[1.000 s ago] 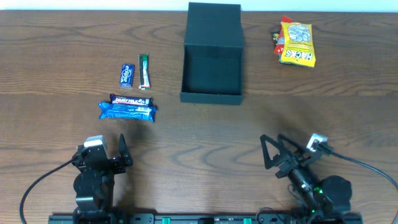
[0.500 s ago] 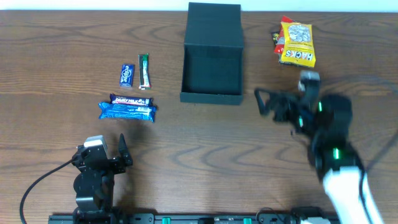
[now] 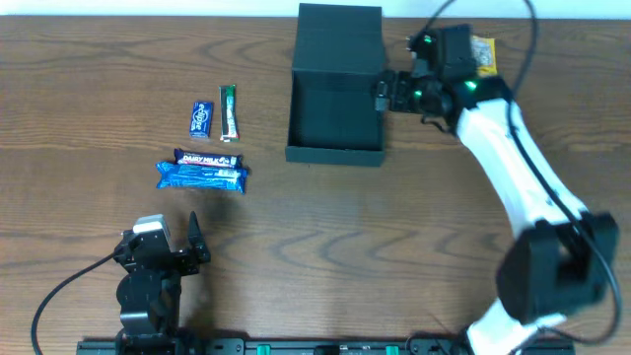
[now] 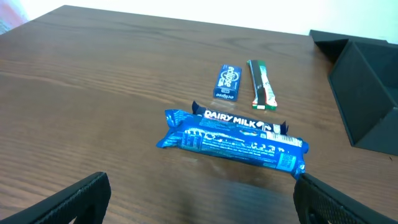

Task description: Pack container

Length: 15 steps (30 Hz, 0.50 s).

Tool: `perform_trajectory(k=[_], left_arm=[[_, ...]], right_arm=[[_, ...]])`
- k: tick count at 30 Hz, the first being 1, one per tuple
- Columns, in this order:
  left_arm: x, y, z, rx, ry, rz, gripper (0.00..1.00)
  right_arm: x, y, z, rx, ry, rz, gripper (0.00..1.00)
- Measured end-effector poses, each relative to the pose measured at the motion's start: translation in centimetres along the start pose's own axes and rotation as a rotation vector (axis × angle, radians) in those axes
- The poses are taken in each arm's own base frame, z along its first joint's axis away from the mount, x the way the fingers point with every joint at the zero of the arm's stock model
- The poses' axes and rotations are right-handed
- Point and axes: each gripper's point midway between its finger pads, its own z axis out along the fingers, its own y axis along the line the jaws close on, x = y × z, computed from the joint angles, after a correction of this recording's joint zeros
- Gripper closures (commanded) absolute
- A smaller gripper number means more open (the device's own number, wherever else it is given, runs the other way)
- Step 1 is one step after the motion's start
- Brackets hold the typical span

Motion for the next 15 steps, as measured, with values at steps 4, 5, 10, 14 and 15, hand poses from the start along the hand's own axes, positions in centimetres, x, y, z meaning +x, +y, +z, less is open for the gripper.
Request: perform_trajectory(k=[4,5,10,14,15], left_arm=[[0.0,0.0,0.0,0.0,0.0,0.0,0.05],[0.0,0.0,0.0,0.0,0.0,0.0,0.05],[0.0,0.0,0.0,0.0,0.0,0.0,0.05],[0.0,0.0,0.0,0.0,0.0,0.0,0.05],[0.0,0.0,0.0,0.0,0.0,0.0,0.05]], right_arm=[[1.6,-0.8,3.5,0.087,0.092,-0.027,0.08],[2.3,-1.2,4.5,0.111,0.118,-0.033,0.13],[4.6,-2.4,7.1,0.168,0.197,-0.073,0.44],[5.2,-2.2,7.5,0.178,0.213,-0.097,0.8],[5.3,-2.2,7.5,0.179,0.217,-0.107,0.88]])
